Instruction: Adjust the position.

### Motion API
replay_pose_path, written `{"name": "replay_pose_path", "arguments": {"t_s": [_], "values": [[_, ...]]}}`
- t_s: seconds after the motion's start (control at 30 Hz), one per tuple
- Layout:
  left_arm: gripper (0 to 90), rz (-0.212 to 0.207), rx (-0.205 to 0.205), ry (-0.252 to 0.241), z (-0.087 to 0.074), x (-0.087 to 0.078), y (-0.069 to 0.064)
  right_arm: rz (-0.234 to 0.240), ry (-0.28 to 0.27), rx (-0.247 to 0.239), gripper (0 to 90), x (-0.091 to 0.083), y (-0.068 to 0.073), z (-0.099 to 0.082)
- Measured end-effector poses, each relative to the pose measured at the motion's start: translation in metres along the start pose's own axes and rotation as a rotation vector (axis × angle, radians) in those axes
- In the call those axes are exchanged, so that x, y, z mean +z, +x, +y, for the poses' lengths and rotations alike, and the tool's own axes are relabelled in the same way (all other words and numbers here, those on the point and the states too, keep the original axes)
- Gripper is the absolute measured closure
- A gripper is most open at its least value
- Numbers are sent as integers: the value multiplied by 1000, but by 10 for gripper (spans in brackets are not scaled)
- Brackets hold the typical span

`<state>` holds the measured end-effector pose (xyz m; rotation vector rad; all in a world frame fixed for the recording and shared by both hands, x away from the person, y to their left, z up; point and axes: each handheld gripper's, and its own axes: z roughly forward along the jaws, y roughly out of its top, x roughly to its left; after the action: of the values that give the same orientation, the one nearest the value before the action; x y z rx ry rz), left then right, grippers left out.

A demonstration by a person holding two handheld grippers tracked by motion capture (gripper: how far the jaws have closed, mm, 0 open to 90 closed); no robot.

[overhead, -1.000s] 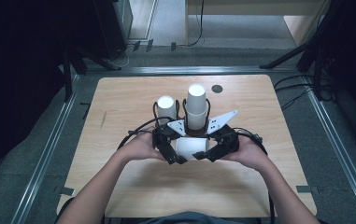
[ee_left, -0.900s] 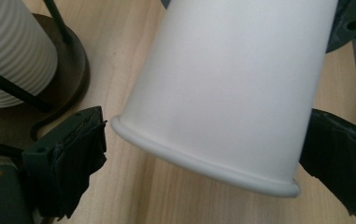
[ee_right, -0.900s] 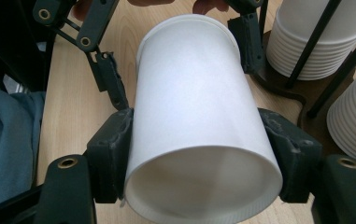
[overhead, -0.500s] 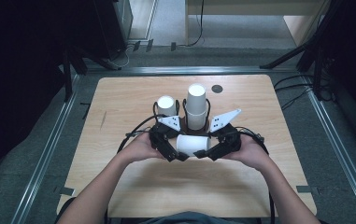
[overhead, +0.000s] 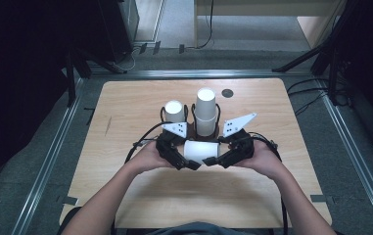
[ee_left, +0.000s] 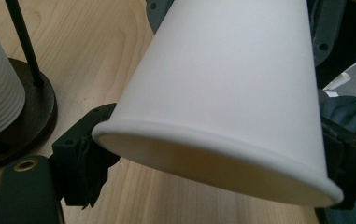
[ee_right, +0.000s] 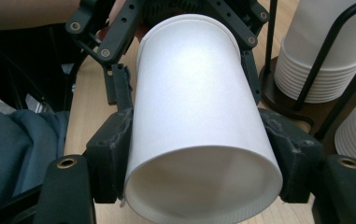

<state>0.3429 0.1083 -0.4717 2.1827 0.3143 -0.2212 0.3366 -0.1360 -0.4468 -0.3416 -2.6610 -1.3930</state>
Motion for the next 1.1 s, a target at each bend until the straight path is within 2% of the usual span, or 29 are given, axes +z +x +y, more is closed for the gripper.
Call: {"name": "replay_pose_path", "arguments": {"t_s": [0.07,0.17,0.23,0.6,0.63,0.87,0.93,1.07,1.1], "values": [[179,-7,-1,-10,0,-2,0,8,-3,4,327,-1,0,0],[205,-5,23,-9,0,-5,-1,17,-8,5,330,-1,-1,-1],[226,-21,10,-3,-1,-5,0,21,-9,5,336,-1,-1,-1],[255,-1,27,12,0,-6,-1,23,-2,18,330,0,-1,-2],[255,3,27,13,0,-6,-1,15,3,20,298,0,-1,-2],[254,4,9,14,-1,-10,2,-13,33,19,252,3,-2,-3],[253,32,29,48,2,-12,1,-19,46,13,252,4,-2,-4],[253,51,28,55,5,-18,1,-29,56,9,251,5,-2,-5],[253,45,21,55,5,-20,2,-32,56,7,251,5,-3,-5]]}}
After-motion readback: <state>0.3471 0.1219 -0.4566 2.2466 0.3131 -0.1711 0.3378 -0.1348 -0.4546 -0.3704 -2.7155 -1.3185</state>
